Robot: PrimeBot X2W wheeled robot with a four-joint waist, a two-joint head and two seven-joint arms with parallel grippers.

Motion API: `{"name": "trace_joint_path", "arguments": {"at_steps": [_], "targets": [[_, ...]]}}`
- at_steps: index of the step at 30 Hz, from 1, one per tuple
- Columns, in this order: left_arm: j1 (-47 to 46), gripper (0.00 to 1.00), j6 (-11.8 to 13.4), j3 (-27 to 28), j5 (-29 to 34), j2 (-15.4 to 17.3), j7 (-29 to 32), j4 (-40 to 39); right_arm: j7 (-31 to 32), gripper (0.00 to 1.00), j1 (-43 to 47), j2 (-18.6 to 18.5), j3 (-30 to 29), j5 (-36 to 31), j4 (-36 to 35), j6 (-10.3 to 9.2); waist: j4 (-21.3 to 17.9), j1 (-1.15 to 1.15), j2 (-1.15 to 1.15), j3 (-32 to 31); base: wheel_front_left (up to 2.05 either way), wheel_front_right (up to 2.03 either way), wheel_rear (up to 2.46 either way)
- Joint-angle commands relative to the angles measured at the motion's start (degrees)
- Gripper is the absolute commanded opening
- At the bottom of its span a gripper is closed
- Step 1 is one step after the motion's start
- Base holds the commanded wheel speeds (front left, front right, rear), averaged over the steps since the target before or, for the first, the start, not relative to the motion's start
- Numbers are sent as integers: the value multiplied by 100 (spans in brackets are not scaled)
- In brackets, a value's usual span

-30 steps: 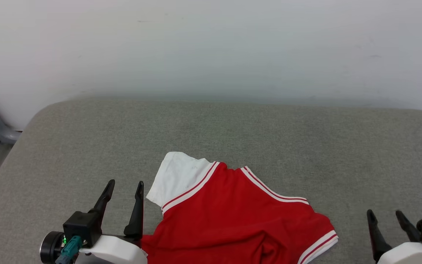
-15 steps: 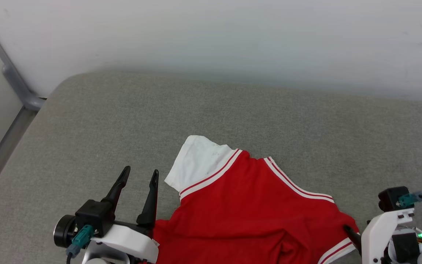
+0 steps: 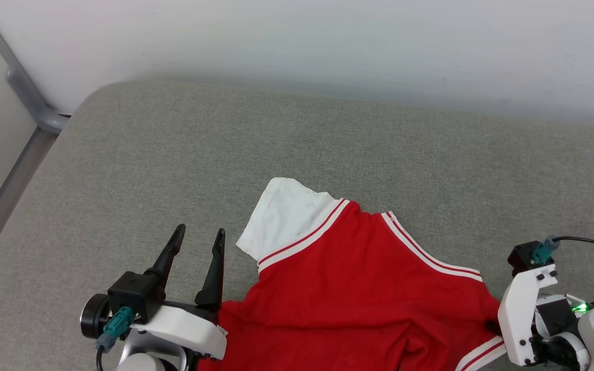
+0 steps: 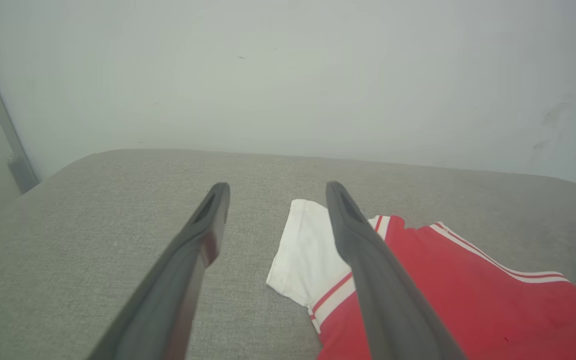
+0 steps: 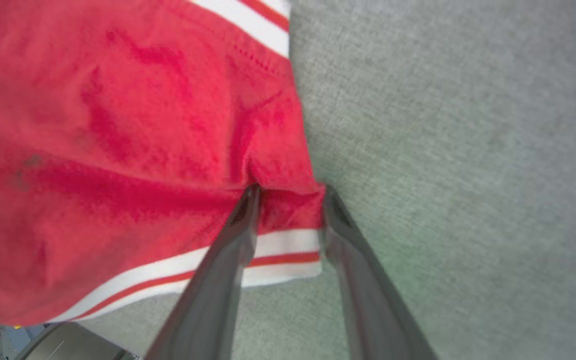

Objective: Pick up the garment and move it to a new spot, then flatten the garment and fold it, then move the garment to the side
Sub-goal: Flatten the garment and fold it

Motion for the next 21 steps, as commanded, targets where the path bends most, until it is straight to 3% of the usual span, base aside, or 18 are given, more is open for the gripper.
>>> {"name": "trace_joint_path", "arguments": {"at_steps": [1, 9, 16, 21], "targets": [[-43, 100, -34, 32, 43, -29, -40, 15, 22, 0, 56, 27, 169, 65, 153, 0, -19, 0, 0, 0, 0, 0, 0], [77, 100, -193, 119, 154, -195, -35, 137, -255, 0, -777, -388, 60, 50, -365, -3, -134, 0, 0, -119, 0, 0, 0], [-23, 100, -333, 172, 236, -305, -34, 163, -185, 0, -1314, -743, -464, -306, -603, -3, -142, 0, 0, -31, 0, 0, 0], [-160, 100, -447, 214, 318, -379, -28, 189, -221, 0, -1674, -691, -772, -574, -753, -3, -91, 0, 0, 239, 0, 0, 0]]}}
